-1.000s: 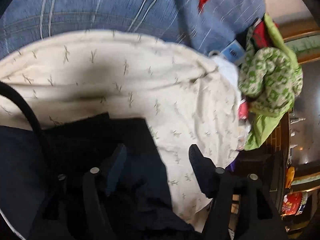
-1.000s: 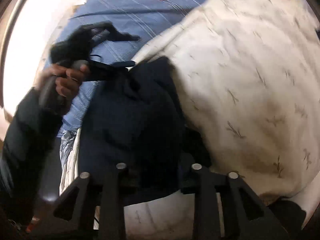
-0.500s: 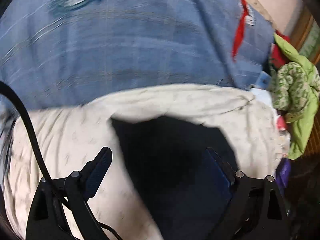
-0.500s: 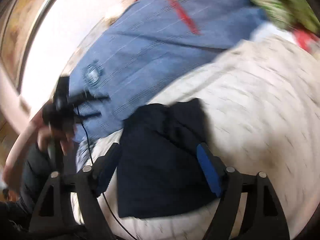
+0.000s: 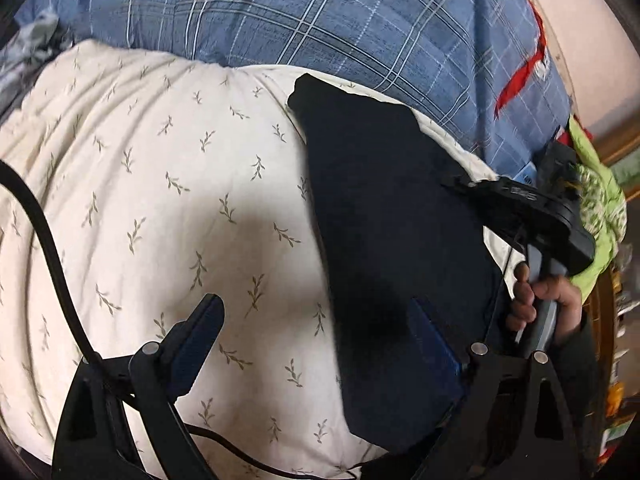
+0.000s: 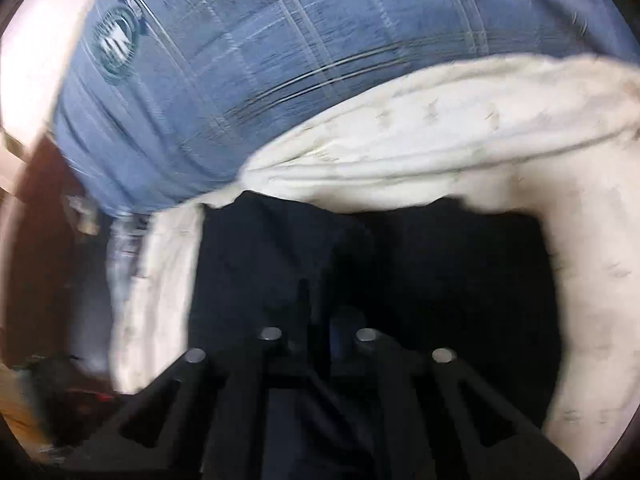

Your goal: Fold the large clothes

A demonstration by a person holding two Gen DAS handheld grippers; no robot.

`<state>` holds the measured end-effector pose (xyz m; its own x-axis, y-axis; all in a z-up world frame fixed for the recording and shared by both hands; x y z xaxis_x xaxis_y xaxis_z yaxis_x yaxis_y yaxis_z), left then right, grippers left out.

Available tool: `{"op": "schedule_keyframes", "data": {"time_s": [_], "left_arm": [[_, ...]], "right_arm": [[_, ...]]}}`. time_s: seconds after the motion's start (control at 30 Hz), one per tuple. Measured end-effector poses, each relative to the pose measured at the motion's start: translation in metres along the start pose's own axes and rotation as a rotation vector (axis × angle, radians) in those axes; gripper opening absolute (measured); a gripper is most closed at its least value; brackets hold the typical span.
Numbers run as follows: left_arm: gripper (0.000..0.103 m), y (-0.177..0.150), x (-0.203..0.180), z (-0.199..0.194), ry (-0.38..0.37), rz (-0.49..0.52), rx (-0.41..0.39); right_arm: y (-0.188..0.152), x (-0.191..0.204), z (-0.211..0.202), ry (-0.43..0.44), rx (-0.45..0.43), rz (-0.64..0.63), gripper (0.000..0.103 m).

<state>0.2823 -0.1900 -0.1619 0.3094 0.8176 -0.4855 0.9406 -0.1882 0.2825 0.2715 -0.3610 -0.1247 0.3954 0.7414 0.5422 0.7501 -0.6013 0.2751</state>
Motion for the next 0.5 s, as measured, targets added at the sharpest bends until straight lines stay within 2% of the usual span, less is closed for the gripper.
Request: {"op": "schedule_keyframes", "data": {"time_s": [0.07, 0.13, 0.2, 0.27, 0.3, 0.37, 0.4, 0.47, 0.5], "left_arm": [[0.093, 0.001, -0.007, -0.001, -0.041, -0.006, -0.007], [0.093, 0.001, -0.018, -0.001, -0.069, 0.012, -0.011], [0.093, 0.0, -0.032, -0.001, -0.096, 0.041, -0.02], [0.093, -0.001, -0.042, 0.003, -0.108, 0.06, -0.019], [0.093, -0.003, -0.048, 0.008, -0.114, 0.072, -0.013], [0.093, -0.008, -0.057, 0.017, -0.111, 0.091, 0.008], [0.093, -0.01, -0.061, 0.02, -0.108, 0.097, 0.009], [0.093, -0.012, -0.069, 0.021, -0.102, 0.105, -0.016], [0.093, -0.011, -0.072, 0.022, -0.095, 0.11, -0.028]], "right_arm": [[0.005, 0.009, -0.027, 0.059, -0.077, -0.006, 0.005], [0.013, 0.006, -0.062, 0.069, -0.168, 0.01, 0.005], [0.018, -0.012, -0.095, 0.013, -0.241, 0.036, 0.005], [0.024, -0.041, -0.113, -0.112, -0.309, 0.062, 0.004], [0.024, -0.064, -0.116, -0.138, -0.305, 0.098, 0.004], [0.018, -0.082, -0.101, -0.06, -0.227, 0.163, 0.004], [0.014, -0.081, -0.099, -0.048, -0.227, 0.144, 0.005], [0.014, -0.068, -0.098, -0.039, -0.229, 0.091, 0.013], [0.017, -0.058, -0.094, -0.037, -0.21, 0.071, 0.038]]}}
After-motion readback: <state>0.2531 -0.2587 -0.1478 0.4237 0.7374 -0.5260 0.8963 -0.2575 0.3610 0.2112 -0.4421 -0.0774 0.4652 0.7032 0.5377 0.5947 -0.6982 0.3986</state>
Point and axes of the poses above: each gripper's, at about its wrist camera, not at the fingertips, and z roughly the way its jaws point, x to its left, y to its top, the point moved 9 cm from there along z, roughly the way its jaws point, and after that the axes turned 3 degrees about z, right-handed, at the moved point
